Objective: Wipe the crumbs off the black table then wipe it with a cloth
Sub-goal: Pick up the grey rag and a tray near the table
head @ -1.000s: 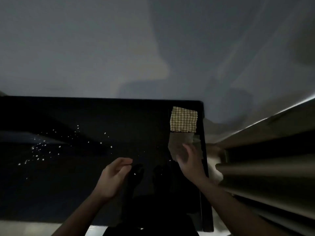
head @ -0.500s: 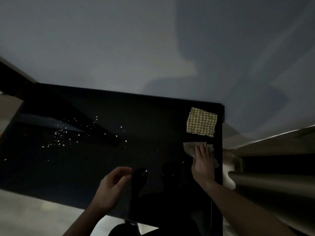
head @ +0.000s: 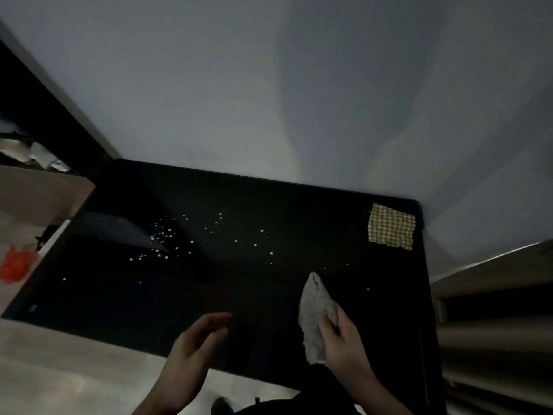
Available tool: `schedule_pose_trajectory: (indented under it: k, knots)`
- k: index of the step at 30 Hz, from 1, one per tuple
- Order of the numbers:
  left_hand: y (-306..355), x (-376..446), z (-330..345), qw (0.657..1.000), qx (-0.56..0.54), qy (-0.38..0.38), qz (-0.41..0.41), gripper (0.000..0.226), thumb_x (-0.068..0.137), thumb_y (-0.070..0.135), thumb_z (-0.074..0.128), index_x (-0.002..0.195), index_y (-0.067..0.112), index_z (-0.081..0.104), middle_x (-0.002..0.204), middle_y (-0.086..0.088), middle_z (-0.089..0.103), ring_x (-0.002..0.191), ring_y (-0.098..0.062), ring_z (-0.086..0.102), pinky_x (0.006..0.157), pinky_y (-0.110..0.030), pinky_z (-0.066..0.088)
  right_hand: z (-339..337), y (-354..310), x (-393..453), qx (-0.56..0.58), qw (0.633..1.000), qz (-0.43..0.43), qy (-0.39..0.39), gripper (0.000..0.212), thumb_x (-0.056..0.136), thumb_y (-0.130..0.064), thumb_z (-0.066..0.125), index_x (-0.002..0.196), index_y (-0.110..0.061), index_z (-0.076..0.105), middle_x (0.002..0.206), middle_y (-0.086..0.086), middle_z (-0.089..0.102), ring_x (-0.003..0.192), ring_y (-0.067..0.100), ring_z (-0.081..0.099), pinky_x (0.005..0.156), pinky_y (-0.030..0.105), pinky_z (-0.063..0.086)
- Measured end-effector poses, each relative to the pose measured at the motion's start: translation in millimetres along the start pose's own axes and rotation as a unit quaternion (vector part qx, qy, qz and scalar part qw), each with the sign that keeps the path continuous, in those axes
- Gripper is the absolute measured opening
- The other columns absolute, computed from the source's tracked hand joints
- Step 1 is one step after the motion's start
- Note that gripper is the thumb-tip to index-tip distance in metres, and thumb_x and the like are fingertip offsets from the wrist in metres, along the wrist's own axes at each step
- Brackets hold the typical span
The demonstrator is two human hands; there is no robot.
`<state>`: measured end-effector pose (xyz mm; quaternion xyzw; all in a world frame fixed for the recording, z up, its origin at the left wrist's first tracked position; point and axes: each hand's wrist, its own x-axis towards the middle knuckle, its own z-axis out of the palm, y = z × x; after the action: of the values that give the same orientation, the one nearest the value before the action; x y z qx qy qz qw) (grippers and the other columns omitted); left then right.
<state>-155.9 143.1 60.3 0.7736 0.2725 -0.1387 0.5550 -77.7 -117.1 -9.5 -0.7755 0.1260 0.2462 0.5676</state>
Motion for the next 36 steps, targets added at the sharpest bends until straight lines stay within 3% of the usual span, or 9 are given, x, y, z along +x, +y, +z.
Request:
schedule_pose_trajectory:
  k: [3, 7, 10, 13, 17, 19, 21, 29, 36]
  knots:
    - [-24.3, -20.1, -41.7, 1.0, -0.009, 0.02, 0.005, 0.028, 0.095, 0.015, 0.06, 0.108, 0.036, 0.073, 0.109, 0.018, 0.074, 0.105, 0.006, 0.066, 0.089, -0.023, 0.048, 48.0, -12.2, -32.7, 0.008, 1.0, 0.011, -0.002, 0.036, 0.105, -0.027, 0.057, 0.141, -0.033, 0.056, 0.128, -0.019, 0.063, 0.113, -0.015, 0.059, 0.098, 0.006, 0.044]
    - [-54.0, -34.8, -99.7, 1.0, -0.011, 0.01, 0.002, 0.027, 0.096, 0.02, 0.06, 0.11, 0.039, 0.072, 0.111, 0.017, 0.073, 0.106, 0.005, 0.065, 0.092, -0.025, 0.048, 103.1, -20.2, -68.5, 0.024, 0.999, 0.03, -0.012, 0.039, 0.099, -0.039, 0.062, 0.137, -0.033, 0.059, 0.132, -0.011, 0.067, 0.124, 0.003, 0.062, 0.113, 0.034, 0.048]
    - [-61.9, -40.0, -133.3, 1.0, -0.017, 0.007, 0.012, 0.025, 0.097, 0.023, 0.058, 0.112, 0.04, 0.07, 0.113, 0.019, 0.071, 0.109, 0.007, 0.063, 0.092, -0.023, 0.047, 132.6, -22.9, -86.7, 0.024, 0.999, 0.023, -0.01, 0.025, 0.104, -0.026, 0.058, 0.117, -0.047, 0.063, 0.119, -0.017, 0.073, 0.116, 0.0, 0.067, 0.104, 0.027, 0.052]
    - [-55.4, -40.8, -156.5, 0.999, -0.035, 0.013, 0.028, 0.025, 0.098, 0.02, 0.057, 0.111, 0.037, 0.07, 0.113, 0.022, 0.07, 0.108, 0.014, 0.059, 0.086, -0.014, 0.042, 149.4, -31.4, -98.8, 0.041, 0.999, 0.024, -0.018, 0.022, 0.101, -0.035, 0.062, 0.121, -0.044, 0.065, 0.121, -0.016, 0.074, 0.119, 0.003, 0.067, 0.108, 0.035, 0.052]
    - [-56.8, -28.0, -181.7, 0.999, -0.038, 0.02, 0.029, 0.026, 0.098, 0.021, 0.057, 0.114, 0.037, 0.07, 0.113, 0.019, 0.071, 0.109, 0.01, 0.061, 0.087, -0.017, 0.044, 164.9, -43.3, -91.5, 0.056, 0.998, -0.002, -0.025, 0.088, 0.05, -0.092, 0.069, 0.124, -0.044, 0.066, 0.123, -0.019, 0.073, 0.117, -0.002, 0.067, 0.105, 0.03, 0.051]
    - [-61.4, -24.1, -191.7, 0.998, -0.034, 0.041, 0.026, 0.026, 0.097, 0.021, 0.057, 0.113, 0.038, 0.07, 0.112, 0.019, 0.071, 0.107, 0.009, 0.062, 0.087, -0.019, 0.045, 176.9, -57.3, -81.0, 0.05, 0.997, 0.015, -0.049, 0.054, 0.07, -0.074, 0.076, 0.116, -0.049, 0.066, 0.121, -0.017, 0.074, 0.116, 0.0, 0.067, 0.107, 0.032, 0.051]
    - [-68.4, -23.2, -202.4, 0.997, -0.033, 0.065, 0.018, 0.027, 0.097, 0.02, 0.058, 0.112, 0.038, 0.07, 0.111, 0.018, 0.072, 0.105, 0.007, 0.064, 0.087, -0.019, 0.046, 192.1, -72.8, -67.4, 0.036, 0.996, 0.02, -0.084, 0.021, 0.1, -0.035, 0.064, 0.117, -0.048, 0.064, 0.121, -0.018, 0.073, 0.118, -0.001, 0.066, 0.111, 0.032, 0.05]
    - [-108.0, -22.8, -250.0, 0.987, -0.062, 0.139, -0.058, 0.028, 0.096, 0.017, 0.061, 0.107, 0.039, 0.074, 0.104, 0.004, 0.076, 0.105, -0.002, 0.066, 0.088, -0.028, 0.046, 263.3, -133.7, -29.3, 0.002, 0.982, -0.035, -0.184, 0.032, 0.108, -0.03, 0.053, 0.138, -0.035, 0.06, 0.13, -0.021, 0.069, 0.123, -0.007, 0.061, 0.105, 0.019, 0.051]
    - [-113.8, 18.0, -327.0, 0.994, -0.035, 0.104, 0.001, 0.029, 0.097, 0.018, 0.059, 0.109, 0.041, 0.071, 0.111, 0.021, 0.071, 0.102, 0.01, 0.063, 0.088, -0.024, 0.049, 327.7, -137.9, -28.1, 0.018, 0.989, -0.019, -0.148, 0.032, 0.106, -0.034, 0.055, 0.137, -0.034, 0.061, 0.128, -0.021, 0.071, 0.123, -0.002, 0.064, 0.109, 0.029, 0.051]
